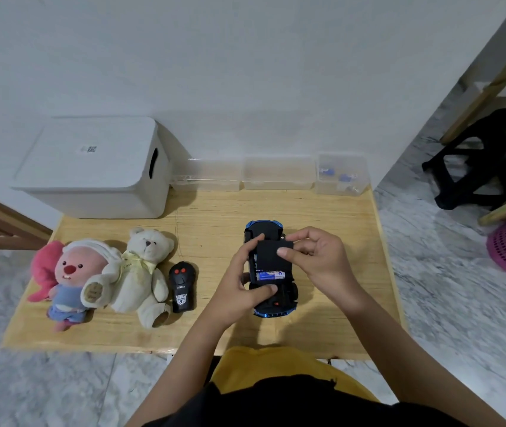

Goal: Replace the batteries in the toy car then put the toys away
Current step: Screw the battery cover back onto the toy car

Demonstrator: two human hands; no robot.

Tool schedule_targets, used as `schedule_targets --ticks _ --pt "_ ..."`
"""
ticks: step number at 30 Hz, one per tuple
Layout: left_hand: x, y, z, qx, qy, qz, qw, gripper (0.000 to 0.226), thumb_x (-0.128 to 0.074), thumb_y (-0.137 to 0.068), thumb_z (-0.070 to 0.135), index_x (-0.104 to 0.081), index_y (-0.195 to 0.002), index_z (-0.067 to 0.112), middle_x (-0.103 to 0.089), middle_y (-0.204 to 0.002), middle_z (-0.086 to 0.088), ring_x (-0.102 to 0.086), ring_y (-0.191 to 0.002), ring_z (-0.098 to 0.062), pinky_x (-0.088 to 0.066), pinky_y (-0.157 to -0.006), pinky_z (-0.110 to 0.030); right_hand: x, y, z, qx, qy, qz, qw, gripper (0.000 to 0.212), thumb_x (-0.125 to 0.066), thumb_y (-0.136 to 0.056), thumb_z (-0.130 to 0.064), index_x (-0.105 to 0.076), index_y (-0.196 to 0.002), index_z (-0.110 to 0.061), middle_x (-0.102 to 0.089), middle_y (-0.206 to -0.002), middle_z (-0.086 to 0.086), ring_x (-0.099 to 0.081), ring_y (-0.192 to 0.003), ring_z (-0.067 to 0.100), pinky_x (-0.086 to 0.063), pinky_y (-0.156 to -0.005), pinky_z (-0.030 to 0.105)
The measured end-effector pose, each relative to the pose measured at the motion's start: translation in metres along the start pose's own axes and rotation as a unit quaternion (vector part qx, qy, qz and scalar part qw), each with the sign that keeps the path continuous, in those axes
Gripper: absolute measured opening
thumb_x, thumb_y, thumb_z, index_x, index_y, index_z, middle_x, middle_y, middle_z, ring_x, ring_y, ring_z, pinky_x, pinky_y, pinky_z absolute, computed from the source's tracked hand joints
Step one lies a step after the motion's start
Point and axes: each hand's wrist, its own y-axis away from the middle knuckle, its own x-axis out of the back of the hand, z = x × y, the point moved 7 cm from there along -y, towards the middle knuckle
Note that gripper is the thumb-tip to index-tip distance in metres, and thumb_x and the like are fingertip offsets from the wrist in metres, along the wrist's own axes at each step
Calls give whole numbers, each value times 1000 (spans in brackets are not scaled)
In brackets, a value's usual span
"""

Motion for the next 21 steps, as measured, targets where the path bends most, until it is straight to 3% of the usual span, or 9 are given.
schedule_targets --ticks 6,8,12,16,21 --pt "4 5 1 7 65 3 998 79 -70 -73 0 -42 -137 36 -59 -122 15 -66 -99 -22 -57 -81 -37 -9 2 1 -6 18 -38 999 19 -78 -74 -8 -70 -88 -18 -73 -70 0 -70 -67 14 -57 -65 26" --pt "5 7 3 7 77 8 997 78 -70 -73 -1 -43 -137 33 -59 -122 11 -67 -97 -20 -57 -78 -33 -10 2 -2 11 17 -42 999 21 -78 -73 -6 -71 -87 -21 -71 -71 -1 -68 -65 9 -56 -66 23" --pt "11 11 4 1 87 25 996 75 -73 -71 2 -45 -134 31 -52 -127 -11 -66 -98 -24 -57 -79 -39 -11 1 -9 47 51 -51 996 28 -78 -73 -7 -72 -86 -30 -66 -72 -6 -59 -62 6 -52 -65 20" --pt "16 13 4 8 91 37 995 70 -78 -63 17 -49 -125 34 -54 -124 -11 -63 -103 -33 -58 -77 -48 -13 -2 -11 54 76 -57 994 31 -79 -73 -6 -70 -84 -34 -62 -78 -4 -55 -67 13 -50 -69 27" --pt "19 15 1 15 100 49 994 68 -80 -61 19 -50 -120 33 -55 -120 -12 -64 -100 -26 -59 -73 -46 -16 -3 -9 28 73 -69 995 24 -79 -73 -9 -71 -86 -29 -65 -73 -4 -54 -62 3 -48 -64 16"
